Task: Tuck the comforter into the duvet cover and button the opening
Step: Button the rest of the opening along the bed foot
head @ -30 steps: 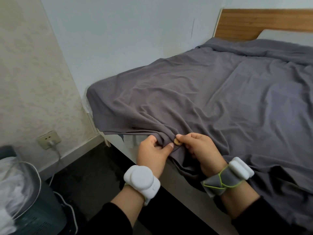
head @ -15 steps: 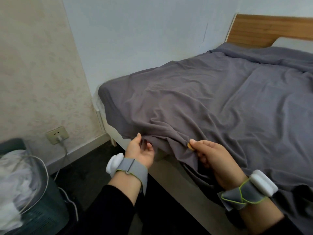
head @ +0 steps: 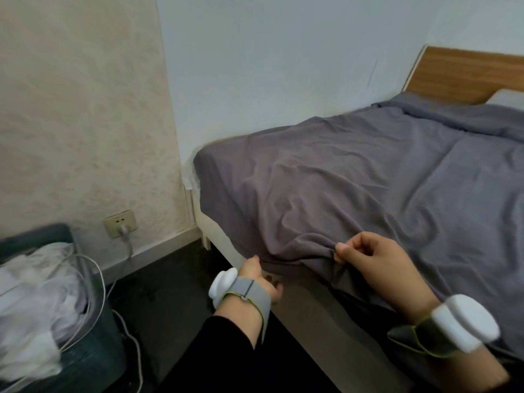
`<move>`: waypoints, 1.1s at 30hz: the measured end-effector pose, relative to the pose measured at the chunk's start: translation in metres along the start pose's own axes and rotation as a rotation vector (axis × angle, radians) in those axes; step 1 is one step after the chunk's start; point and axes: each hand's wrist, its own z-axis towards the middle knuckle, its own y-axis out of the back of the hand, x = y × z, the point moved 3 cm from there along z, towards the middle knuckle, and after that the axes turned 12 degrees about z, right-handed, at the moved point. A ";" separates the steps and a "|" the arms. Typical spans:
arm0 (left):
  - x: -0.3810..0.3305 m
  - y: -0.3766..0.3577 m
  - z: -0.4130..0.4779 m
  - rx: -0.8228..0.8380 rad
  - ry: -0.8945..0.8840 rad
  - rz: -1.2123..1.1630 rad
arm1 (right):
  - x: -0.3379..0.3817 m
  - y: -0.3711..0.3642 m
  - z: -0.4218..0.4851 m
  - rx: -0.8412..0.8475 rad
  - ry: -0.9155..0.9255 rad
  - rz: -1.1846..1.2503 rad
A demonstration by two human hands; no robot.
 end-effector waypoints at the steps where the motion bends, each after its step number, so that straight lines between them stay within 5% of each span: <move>1: 0.001 -0.002 0.001 0.034 0.002 -0.021 | -0.001 0.000 -0.001 0.003 -0.010 0.020; 5: -0.008 -0.018 0.002 0.275 -0.067 -0.050 | -0.007 -0.002 0.001 0.042 -0.054 0.016; 8: -0.016 -0.027 0.003 0.259 -0.171 -0.051 | -0.007 -0.002 0.009 0.047 -0.050 -0.015; 19: -0.050 -0.030 -0.017 0.504 -0.510 -0.132 | 0.072 -0.094 0.049 0.233 0.305 -0.076; 27: -0.061 -0.026 -0.013 0.329 -0.546 -0.052 | 0.060 -0.112 0.061 0.097 0.337 -0.156; 33: -0.070 -0.022 -0.005 0.153 -0.679 -0.050 | 0.056 -0.111 0.075 0.161 0.163 0.165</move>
